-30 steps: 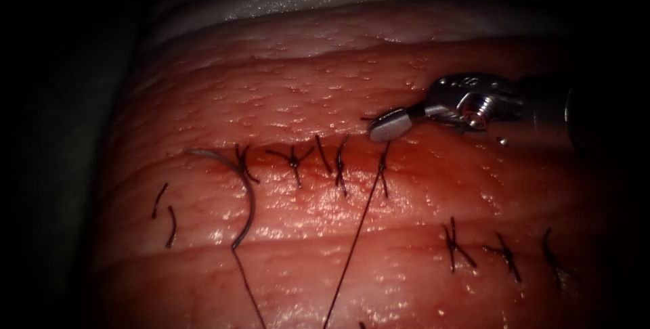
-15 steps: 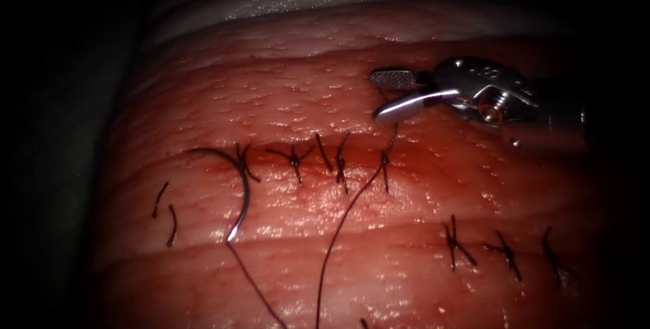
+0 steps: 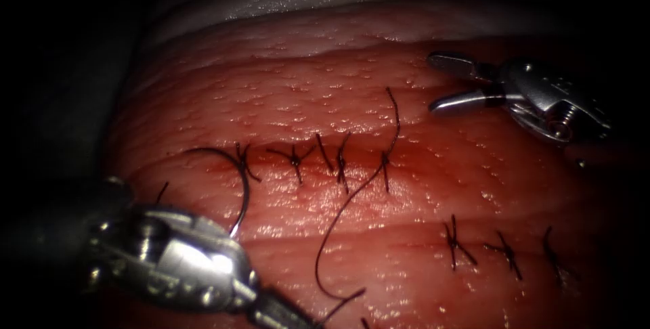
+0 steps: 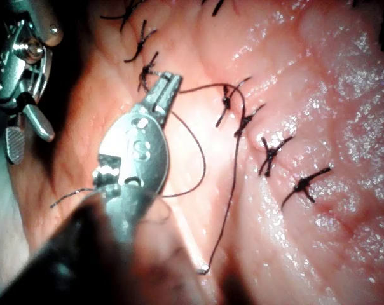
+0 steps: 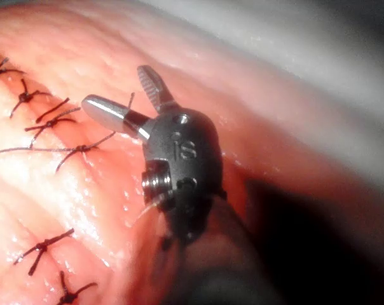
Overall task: Wound Closure
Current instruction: Using the left hand loop the suture a single time counter-clockwise around the tool, then grab the tail end of the suture with the right jaws, then pull the right arm down and the left hand up to tie.
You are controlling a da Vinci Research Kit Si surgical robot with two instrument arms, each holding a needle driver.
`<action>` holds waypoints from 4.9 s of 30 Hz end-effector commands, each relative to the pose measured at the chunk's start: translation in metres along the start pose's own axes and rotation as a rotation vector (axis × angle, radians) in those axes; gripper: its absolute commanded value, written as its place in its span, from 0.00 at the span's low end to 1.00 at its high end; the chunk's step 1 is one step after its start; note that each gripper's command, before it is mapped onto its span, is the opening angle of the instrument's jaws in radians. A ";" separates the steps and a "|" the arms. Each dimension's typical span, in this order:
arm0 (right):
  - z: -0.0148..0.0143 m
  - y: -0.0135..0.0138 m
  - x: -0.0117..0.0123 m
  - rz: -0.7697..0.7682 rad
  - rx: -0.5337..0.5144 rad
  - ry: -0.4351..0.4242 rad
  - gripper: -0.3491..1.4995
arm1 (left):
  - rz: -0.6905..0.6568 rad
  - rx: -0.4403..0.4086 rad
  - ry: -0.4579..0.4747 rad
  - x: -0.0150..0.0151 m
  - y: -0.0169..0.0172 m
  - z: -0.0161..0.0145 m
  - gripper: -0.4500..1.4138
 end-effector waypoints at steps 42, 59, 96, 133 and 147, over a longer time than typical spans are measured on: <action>0.0052 -0.0124 0.0018 -0.006 0.064 0.358 0.00 | -0.135 0.082 -0.143 -0.0182 -0.0077 -0.0014 0.00; 0.0043 -0.0098 -0.0005 0.020 -0.524 0.157 0.16 | -0.135 0.062 -0.160 -0.0181 -0.0034 0.0033 0.00; 0.0063 -0.0032 -0.0065 0.435 -0.544 -0.292 0.42 | -0.129 0.065 -0.188 -0.0185 -0.0023 0.0049 0.00; 0.0058 -0.0047 -0.0062 0.334 -0.519 -0.126 0.00 | -0.305 0.135 -0.235 -0.0230 -0.0064 -0.0009 0.00; 0.0044 -0.0069 -0.0071 0.313 -0.502 -0.114 0.00 | -0.431 0.262 -0.291 -0.0308 -0.0139 -0.0058 0.00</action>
